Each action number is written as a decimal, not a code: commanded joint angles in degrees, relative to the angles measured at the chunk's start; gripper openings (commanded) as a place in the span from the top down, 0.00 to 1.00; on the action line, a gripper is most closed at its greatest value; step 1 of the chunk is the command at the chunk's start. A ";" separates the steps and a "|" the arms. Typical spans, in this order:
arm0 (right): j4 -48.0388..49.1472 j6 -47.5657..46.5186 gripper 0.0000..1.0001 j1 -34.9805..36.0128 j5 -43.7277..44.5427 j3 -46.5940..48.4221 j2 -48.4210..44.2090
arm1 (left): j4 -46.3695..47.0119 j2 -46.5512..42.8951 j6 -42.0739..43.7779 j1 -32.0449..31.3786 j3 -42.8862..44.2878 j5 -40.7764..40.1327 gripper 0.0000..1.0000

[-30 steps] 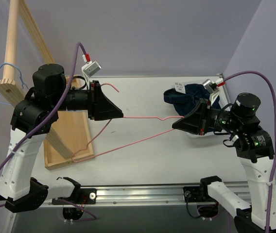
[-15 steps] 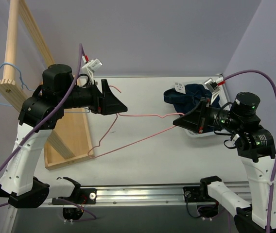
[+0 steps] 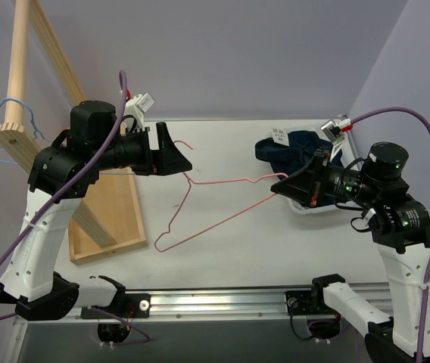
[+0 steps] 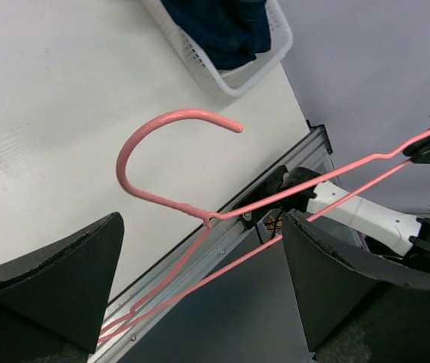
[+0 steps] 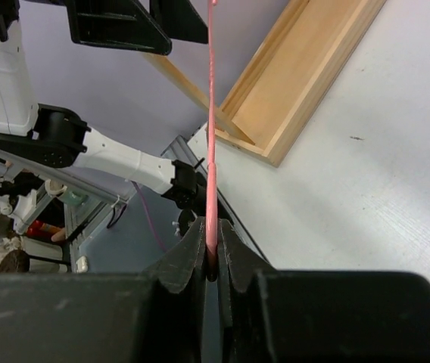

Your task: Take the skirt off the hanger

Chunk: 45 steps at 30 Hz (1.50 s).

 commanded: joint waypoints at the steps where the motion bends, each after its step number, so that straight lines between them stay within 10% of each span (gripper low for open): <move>1: 2.71 0.03 1.00 0.05 2.57 2.90 0.55 | -3.01 -0.77 1.15 0.32 1.55 -6.31 0.06; 18: 9.55 -0.76 1.00 0.22 11.03 5.53 12.14 | 0.94 -9.46 1.95 -0.46 -7.83 1.25 0.06; 24: 24.55 5.74 1.00 0.83 9.62 7.29 19.61 | -0.55 -15.27 5.37 -13.27 -15.49 -16.21 0.06; 45: 39.45 -5.24 1.00 20.51 11.82 42.26 55.38 | -1.60 -26.53 -3.15 -19.10 -38.88 -18.97 0.06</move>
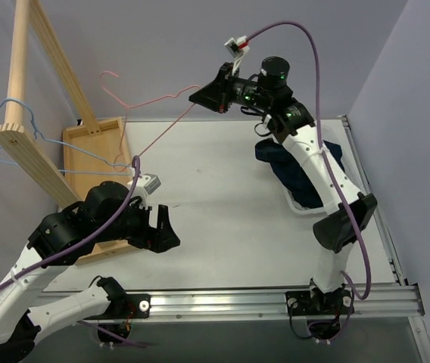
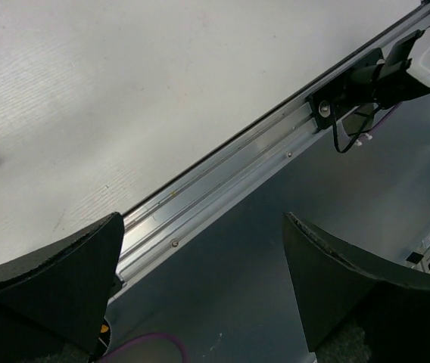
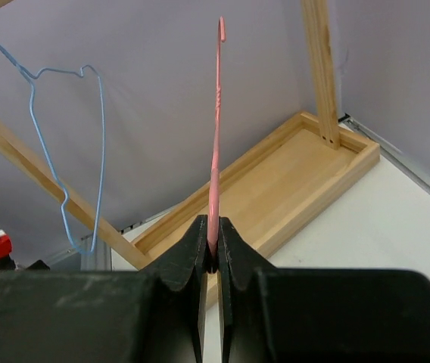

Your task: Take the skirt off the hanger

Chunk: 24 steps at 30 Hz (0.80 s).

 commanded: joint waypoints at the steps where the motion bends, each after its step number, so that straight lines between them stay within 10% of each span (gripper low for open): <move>1: 4.55 -2.60 1.00 3.80 -0.38 8.34 4.15 | -0.91 -0.32 -0.73 -0.43 -1.42 -1.55 0.06; 24: 11.48 -3.31 1.00 18.30 3.13 31.30 23.33 | 0.59 -8.32 -6.00 -1.31 -8.54 -0.40 0.06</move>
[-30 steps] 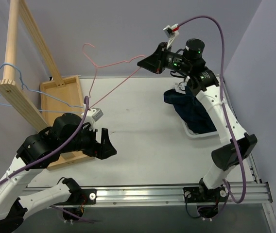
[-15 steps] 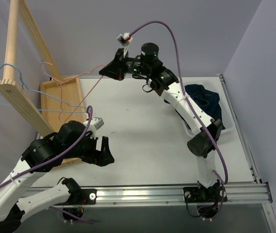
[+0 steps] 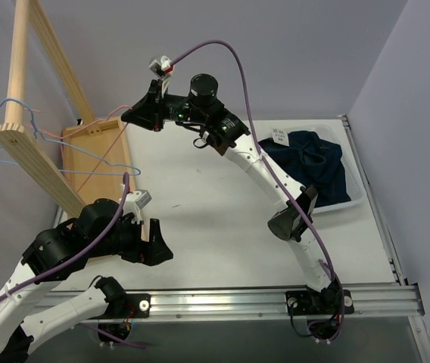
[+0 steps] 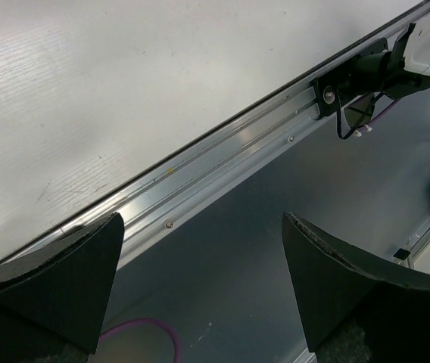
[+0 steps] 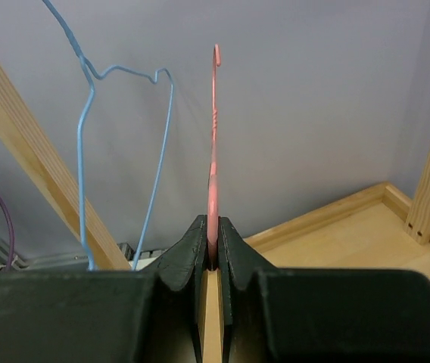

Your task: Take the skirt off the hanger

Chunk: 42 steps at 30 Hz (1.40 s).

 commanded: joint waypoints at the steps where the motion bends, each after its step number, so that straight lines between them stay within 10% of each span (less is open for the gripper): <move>1: 9.13 1.44 1.00 1.35 0.30 4.28 0.21 | 1.96 0.31 -0.84 -0.33 0.38 0.10 0.06; 42: 25.41 8.47 1.00 2.67 6.27 -1.53 -7.79 | 3.10 3.04 -3.21 -0.42 2.75 1.59 0.06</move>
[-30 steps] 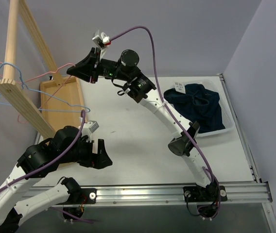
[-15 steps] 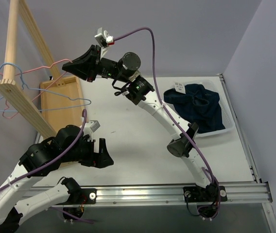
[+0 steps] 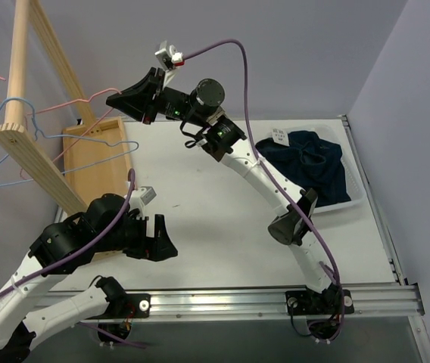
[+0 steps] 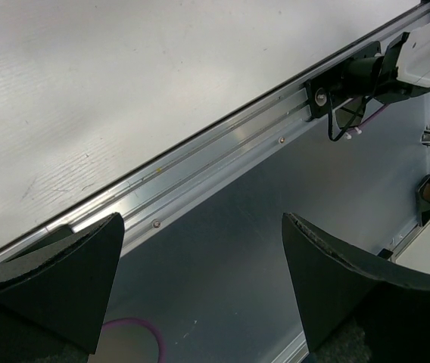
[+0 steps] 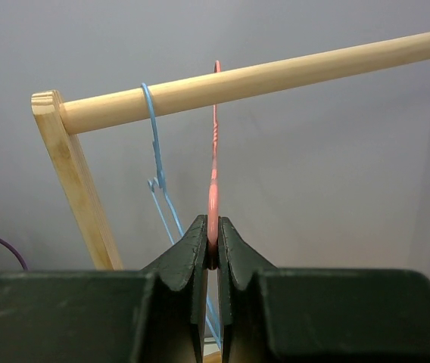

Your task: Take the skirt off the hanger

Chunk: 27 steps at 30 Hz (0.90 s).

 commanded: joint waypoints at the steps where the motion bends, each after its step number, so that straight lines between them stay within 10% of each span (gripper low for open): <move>1: 6.42 -0.62 1.00 -0.65 0.77 0.00 -6.48 | 2.47 -0.06 -0.94 -0.31 1.85 0.87 0.06; 27: 13.27 0.34 1.00 -3.55 2.34 -22.48 -20.71 | 1.24 -0.94 -2.87 -0.31 1.77 -0.45 0.06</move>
